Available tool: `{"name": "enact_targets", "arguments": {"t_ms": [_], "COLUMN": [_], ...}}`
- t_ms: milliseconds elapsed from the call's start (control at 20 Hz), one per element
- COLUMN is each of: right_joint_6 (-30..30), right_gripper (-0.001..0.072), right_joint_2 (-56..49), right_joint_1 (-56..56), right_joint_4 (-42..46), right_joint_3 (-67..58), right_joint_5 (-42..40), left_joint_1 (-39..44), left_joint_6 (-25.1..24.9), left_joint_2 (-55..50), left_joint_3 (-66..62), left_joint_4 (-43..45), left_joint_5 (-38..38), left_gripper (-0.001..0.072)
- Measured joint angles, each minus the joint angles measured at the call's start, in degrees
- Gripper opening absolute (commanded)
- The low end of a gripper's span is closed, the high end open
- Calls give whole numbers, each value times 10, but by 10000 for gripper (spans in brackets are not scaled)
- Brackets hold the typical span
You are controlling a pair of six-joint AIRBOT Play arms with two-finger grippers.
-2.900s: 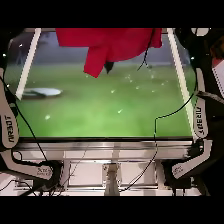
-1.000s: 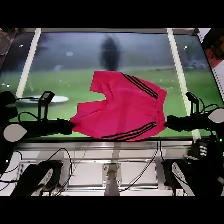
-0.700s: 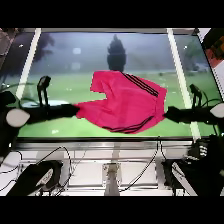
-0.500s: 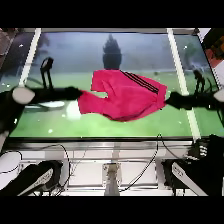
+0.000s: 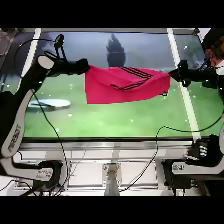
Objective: Fold the clothes and pants, and hang the long-sleeved shirts on hangers.
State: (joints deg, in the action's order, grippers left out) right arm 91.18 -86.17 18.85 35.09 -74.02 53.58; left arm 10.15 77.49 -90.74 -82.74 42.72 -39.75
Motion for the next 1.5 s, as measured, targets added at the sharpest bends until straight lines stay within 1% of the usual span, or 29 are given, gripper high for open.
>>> {"name": "enact_targets", "arguments": {"t_ms": [150,200,250,300,400,450,550,650,700,800,850,1000,1100,1200,1250,1300,1500], "right_joint_6": [24,34,41,46,51,52,54,54,54,54,51,19,-5,-21,-26,-29,-34], "right_gripper": [20,86,341,393,395,408,408,411,448,525,550,550,617,617,618,689,690], "right_joint_2": [-39,-48,-54,-60,-72,-80,-98,-113,-119,-125,-128,-144,-164,-189,-201,-213,-252], "right_joint_1": [-13,-21,-28,-37,-47,-46,-34,-12,3,40,61,122,148,155,153,149,117], "right_joint_4": [-92,-112,-130,-141,-144,-135,-99,-53,-29,13,32,68,74,60,52,42,26], "right_joint_3": [-7,-9,-10,-12,-25,-37,-68,-100,-113,-138,-150,-172,-178,-182,-183,-185,-190], "right_joint_5": [-117,-169,-220,-275,-344,-355,-331,-278,-243,-174,-127,35,135,203,217,222,207], "left_joint_1": [7,11,16,22,30,31,30,25,22,15,12,8,8,11,12,12,14], "left_joint_6": [-56,-76,-92,-106,-123,-130,-137,-143,-143,-146,-147,-149,-153,-166,-171,-175,-182], "left_joint_2": [-46,-58,-68,-77,-90,-94,-97,-95,-90,-73,-59,-10,27,59,71,81,99], "left_joint_3": [-13,-15,-17,-18,-20,-21,-22,-23,-23,-23,-23,-23,-24,-24,-24,-24,-24], "left_joint_4": [-112,-149,-183,-212,-250,-262,-278,-284,-283,-257,-232,-159,-125,-104,-99,-94,-85], "left_joint_5": [85,121,161,202,273,302,341,356,356,334,312,235,184,142,127,114,83], "left_gripper": [23,194,440,564,573,574,574,574,574,574,574,576,576,577,576,577,576]}}
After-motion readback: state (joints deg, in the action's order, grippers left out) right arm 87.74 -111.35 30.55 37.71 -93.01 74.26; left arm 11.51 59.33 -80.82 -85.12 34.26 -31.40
